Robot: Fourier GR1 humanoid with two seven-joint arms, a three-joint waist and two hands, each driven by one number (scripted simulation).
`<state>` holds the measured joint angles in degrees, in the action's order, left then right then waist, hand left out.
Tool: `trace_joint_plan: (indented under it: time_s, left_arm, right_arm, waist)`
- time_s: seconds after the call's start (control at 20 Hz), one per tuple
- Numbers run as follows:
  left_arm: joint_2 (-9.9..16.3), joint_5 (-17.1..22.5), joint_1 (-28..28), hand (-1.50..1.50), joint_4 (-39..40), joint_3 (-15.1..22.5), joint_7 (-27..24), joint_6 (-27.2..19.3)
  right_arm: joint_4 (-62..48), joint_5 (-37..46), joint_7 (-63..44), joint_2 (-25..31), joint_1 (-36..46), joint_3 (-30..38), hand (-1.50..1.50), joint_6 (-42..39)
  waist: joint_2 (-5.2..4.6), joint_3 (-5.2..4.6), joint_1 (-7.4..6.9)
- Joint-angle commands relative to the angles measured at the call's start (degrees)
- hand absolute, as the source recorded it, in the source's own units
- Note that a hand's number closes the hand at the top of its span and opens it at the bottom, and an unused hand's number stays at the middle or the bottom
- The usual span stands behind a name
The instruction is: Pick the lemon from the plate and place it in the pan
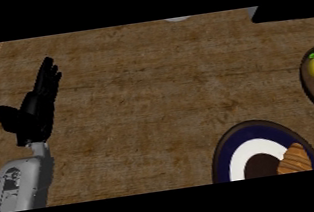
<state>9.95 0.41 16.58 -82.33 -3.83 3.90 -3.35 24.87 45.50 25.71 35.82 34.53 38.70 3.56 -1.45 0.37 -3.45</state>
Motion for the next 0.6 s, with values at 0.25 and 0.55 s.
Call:
trace_joint_plan:
  time_s: [0.25, 0.55]
  left_arm:
    - [0.51, 0.17, -0.27, 0.0, 0.06, -0.45, -0.84, 0.7]
    - [0.75, 0.97, -1.23, 0.0, -1.57, -1.38, 1.53, 0.21]
  right_arm:
    - [-10.61, -3.69, 8.89, 2.6, 2.22, 3.25, -1.5, -4.54]
    - [-10.77, -12.99, 17.76, 5.12, 0.58, 11.81, -1.5, -7.74]
  waist:
    - [0.12, 0.04, 0.49]
    - [0.62, 0.07, 1.51]
